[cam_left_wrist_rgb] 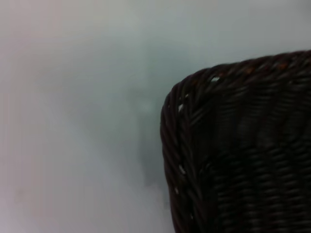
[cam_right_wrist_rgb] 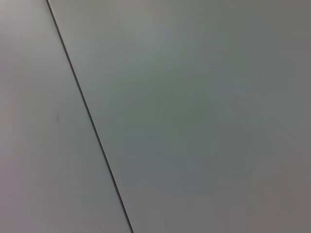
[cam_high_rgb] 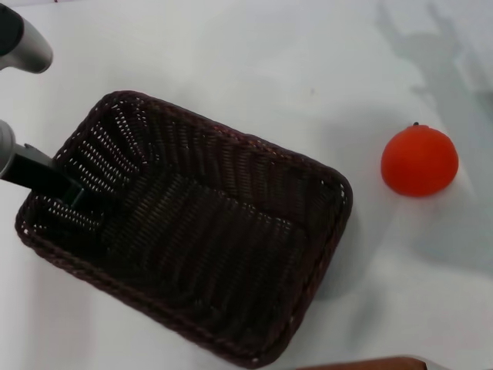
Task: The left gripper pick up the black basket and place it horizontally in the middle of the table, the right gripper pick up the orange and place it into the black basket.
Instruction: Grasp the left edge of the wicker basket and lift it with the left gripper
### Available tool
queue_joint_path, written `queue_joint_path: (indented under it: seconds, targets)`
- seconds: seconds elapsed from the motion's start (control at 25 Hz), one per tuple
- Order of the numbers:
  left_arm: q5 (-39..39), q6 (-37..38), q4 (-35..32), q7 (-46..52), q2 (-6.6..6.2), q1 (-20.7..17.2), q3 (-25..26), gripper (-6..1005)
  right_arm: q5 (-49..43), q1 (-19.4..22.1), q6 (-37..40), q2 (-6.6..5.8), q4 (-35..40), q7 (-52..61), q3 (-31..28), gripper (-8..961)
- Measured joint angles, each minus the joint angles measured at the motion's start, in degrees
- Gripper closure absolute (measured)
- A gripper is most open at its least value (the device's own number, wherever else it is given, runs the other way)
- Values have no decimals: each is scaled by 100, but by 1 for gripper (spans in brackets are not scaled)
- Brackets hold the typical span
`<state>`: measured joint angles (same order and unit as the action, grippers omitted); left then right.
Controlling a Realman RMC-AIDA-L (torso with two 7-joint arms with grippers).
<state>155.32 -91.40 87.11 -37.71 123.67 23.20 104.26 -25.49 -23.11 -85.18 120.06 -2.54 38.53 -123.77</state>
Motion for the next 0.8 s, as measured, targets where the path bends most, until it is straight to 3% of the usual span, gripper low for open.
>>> queue_joint_path:
  seconds: [0.36,0.56,0.68,0.8]
  targets:
    - [177,-12,242,390,26,8,-13,432,0,-11,75,-9,-11,-28,-52,-1]
    - [336,-75,305,592,26,39,-67,625,0,-25,156,-11,-29,-33,-51,-1]
    - [458,-89,298,698,34,60,-76,796,0,-37,185,-18,-49,-39,-59,-1]
    - [483,-28,373,981,30,59,94,797,0,-45,206,-18,-58,-41,-125,-1]
